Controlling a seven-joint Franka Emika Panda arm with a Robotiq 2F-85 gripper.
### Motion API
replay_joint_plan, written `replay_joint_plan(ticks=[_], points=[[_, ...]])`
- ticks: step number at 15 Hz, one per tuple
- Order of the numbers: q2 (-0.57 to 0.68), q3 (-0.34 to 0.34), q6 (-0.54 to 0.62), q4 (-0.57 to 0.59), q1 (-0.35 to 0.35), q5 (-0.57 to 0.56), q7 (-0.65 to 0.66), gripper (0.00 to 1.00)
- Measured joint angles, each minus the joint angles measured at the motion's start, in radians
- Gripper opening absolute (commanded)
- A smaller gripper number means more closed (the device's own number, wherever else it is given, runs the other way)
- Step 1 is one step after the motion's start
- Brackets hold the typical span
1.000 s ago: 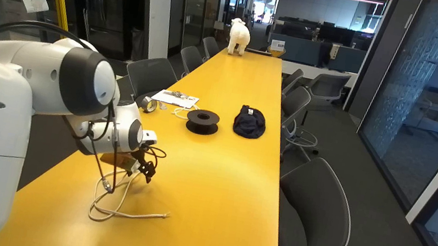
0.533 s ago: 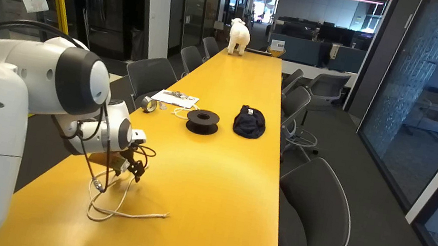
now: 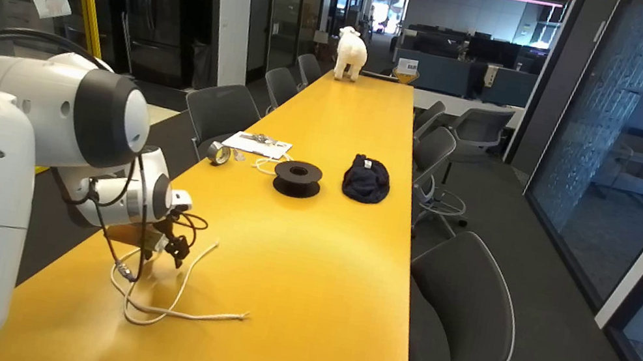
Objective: Straighten out the rope
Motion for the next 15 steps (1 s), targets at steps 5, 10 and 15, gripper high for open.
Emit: replay_joint_plan(ticks=[5, 10, 15], points=[[-0.011, -0.009, 0.0, -0.005, -0.026, 0.0, -0.012, 1.0], [-0.107, 0.034, -0.024, -0.091, -0.116, 0.022, -0.134, 1.0], [-0.263, 0.144, -0.145, -0.258, -0.26, 0.104, -0.384, 1.0]])
